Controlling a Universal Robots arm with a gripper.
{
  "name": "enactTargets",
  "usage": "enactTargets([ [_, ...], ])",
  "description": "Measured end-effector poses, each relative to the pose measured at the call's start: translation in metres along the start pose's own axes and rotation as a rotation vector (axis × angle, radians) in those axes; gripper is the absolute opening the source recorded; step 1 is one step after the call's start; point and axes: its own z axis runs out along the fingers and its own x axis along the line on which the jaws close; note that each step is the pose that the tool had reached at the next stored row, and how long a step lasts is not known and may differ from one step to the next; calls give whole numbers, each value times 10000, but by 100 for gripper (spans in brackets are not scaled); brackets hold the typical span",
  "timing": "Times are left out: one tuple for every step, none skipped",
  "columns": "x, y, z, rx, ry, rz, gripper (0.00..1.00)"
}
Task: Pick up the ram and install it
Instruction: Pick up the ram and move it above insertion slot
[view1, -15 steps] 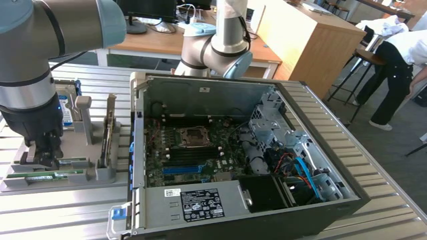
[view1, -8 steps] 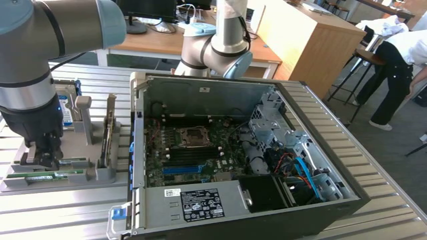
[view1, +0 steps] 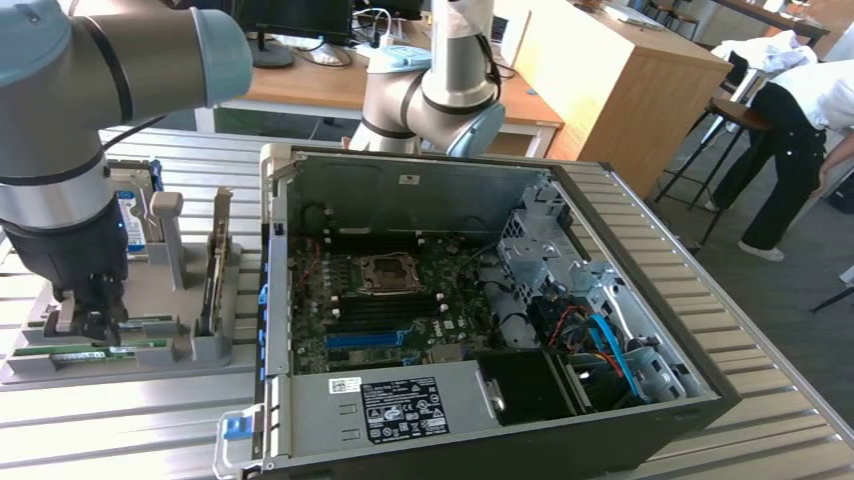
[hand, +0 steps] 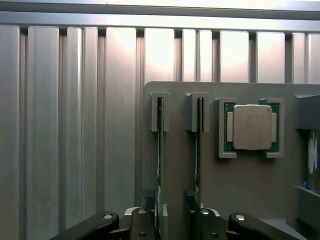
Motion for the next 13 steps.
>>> enactTargets([
  [0, 0, 12, 0, 0, 0, 36],
  [1, 0, 23, 0, 0, 0, 36],
  [1, 0, 34, 0, 0, 0, 36],
  [2, 0, 44, 0, 0, 1, 36],
  [2, -1, 55, -1, 0, 0, 36],
  [2, -1, 65, 0, 0, 1, 36],
  [3, -1, 76, 0, 0, 0, 36],
  [3, -1, 87, 0, 0, 0, 36],
  [4, -1, 96, -1, 1, 0, 36],
  [4, -1, 105, 0, 0, 0, 36],
  [5, -1, 114, 0, 0, 0, 36],
  [5, -1, 122, -1, 0, 1, 36],
  [5, -1, 129, -1, 1, 1, 36],
])
